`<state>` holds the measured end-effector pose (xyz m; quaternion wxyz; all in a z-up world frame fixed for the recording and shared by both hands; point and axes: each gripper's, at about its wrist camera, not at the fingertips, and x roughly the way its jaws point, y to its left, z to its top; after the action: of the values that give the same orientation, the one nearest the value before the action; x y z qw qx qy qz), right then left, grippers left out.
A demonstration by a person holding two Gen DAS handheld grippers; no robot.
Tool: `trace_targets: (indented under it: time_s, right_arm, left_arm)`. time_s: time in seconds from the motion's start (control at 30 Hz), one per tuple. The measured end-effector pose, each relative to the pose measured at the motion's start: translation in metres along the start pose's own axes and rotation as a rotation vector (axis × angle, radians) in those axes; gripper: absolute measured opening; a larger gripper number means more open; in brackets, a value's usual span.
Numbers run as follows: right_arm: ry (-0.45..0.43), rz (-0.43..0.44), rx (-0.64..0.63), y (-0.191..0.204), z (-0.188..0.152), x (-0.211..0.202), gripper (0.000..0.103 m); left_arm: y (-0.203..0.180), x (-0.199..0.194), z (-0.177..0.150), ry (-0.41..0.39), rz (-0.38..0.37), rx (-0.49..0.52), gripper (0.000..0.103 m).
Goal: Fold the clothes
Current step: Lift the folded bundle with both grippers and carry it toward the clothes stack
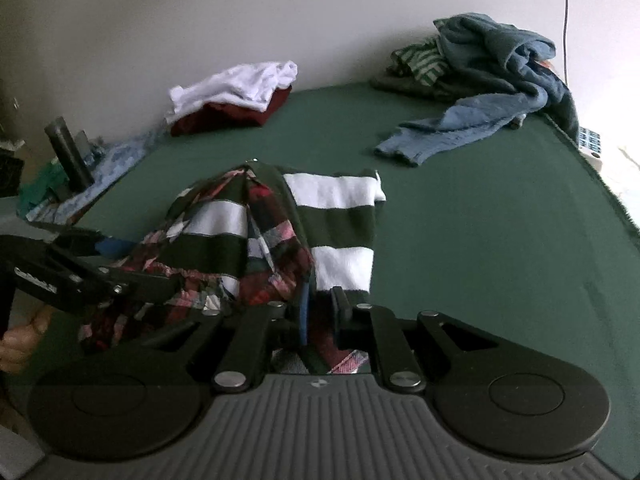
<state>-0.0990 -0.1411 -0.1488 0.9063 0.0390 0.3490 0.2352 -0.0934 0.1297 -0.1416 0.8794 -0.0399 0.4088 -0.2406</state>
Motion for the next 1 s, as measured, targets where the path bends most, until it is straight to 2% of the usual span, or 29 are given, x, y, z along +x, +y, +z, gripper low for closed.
trace_targets:
  time_s: [0.1,0.2,0.27,0.37,0.43,0.47,0.53,0.57,0.63,0.7,0.77,0.8,0.87,0.93,1.0]
  right_arm:
    - [0.034,0.016,-0.004,0.004,-0.014,-0.007,0.011]
    - [0.028,0.002,-0.093,0.013,-0.030,-0.010,0.011]
    - [0.064,0.004,-0.099,0.014,-0.027,-0.012,0.011]
    - [0.137,0.046,-0.079,0.009,-0.021,-0.019,0.011]
    - [0.110,0.047,-0.078,0.005,-0.022,-0.029,0.013]
    - [0.080,0.041,-0.071,0.001,-0.020,-0.035,0.015]
    - [0.047,0.037,0.000,-0.010,-0.015,-0.040,0.030]
    - [0.047,0.037,0.036,-0.016,-0.014,-0.038,0.032]
    - [0.058,0.032,0.075,-0.022,-0.012,-0.032,0.032]
    - [0.041,0.031,0.036,-0.018,-0.012,-0.027,0.032]
    - [0.037,0.046,0.052,-0.018,-0.011,-0.021,0.036]
    - [0.050,0.056,0.081,-0.019,-0.012,-0.016,0.040]
    - [0.088,0.070,0.144,-0.024,-0.015,-0.006,0.040]
    - [0.097,0.075,0.150,-0.023,-0.020,-0.006,0.040]
    - [0.109,0.082,0.150,-0.022,-0.025,-0.008,0.039]
  left_arm:
    - [-0.004,-0.009,-0.008,0.007,-0.013,-0.035,0.093]
    - [-0.007,-0.018,-0.016,0.015,-0.022,-0.067,0.093]
    - [-0.018,-0.019,-0.023,0.031,0.023,-0.016,0.093]
    - [-0.019,-0.034,-0.022,0.030,0.027,0.003,0.093]
    - [-0.012,-0.049,-0.020,0.013,0.035,-0.009,0.094]
    - [-0.005,-0.057,-0.020,-0.001,0.046,-0.029,0.096]
    - [0.012,-0.069,-0.020,-0.027,0.063,-0.098,0.098]
    - [0.021,-0.073,-0.020,-0.040,0.069,-0.144,0.098]
    - [0.034,-0.072,-0.021,-0.051,0.072,-0.233,0.097]
    - [0.037,-0.063,-0.022,-0.058,0.079,-0.260,0.094]
    - [0.038,-0.053,-0.023,-0.063,0.078,-0.279,0.093]
    - [0.038,-0.048,-0.024,-0.062,0.066,-0.300,0.092]
    - [0.040,-0.039,-0.027,-0.058,0.037,-0.350,0.092]
    - [0.041,-0.036,-0.030,-0.068,0.020,-0.402,0.091]
    - [0.040,-0.035,-0.033,-0.072,0.000,-0.436,0.083]
